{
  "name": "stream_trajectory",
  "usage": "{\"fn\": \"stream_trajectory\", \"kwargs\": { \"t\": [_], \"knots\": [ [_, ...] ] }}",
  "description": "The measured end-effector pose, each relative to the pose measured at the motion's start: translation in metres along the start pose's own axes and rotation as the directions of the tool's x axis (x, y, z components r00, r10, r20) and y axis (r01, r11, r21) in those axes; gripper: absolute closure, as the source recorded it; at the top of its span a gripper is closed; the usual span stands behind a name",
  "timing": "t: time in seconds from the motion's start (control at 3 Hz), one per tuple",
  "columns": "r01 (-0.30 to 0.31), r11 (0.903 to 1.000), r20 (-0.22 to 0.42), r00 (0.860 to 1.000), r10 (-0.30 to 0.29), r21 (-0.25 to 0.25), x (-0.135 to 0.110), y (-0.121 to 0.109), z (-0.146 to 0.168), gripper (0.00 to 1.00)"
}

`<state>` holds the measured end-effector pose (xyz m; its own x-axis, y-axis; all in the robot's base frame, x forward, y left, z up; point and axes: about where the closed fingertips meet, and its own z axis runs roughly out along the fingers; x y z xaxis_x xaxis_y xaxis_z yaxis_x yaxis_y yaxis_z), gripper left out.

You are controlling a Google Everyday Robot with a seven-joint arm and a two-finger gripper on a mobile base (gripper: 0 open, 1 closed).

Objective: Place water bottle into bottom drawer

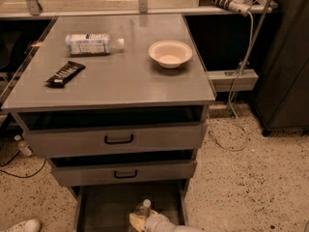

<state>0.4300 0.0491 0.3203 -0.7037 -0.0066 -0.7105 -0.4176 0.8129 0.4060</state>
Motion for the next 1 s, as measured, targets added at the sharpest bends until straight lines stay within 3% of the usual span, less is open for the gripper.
{"fn": "stream_trajectory", "kwargs": {
  "t": [0.67,1.0],
  "knots": [
    [-0.049,0.9985,0.042,0.998,0.048,0.023,0.021,-0.022,0.025,1.0],
    [-0.044,0.9986,0.064,0.997,0.042,0.03,0.022,-0.035,0.04,1.0]
  ]
}}
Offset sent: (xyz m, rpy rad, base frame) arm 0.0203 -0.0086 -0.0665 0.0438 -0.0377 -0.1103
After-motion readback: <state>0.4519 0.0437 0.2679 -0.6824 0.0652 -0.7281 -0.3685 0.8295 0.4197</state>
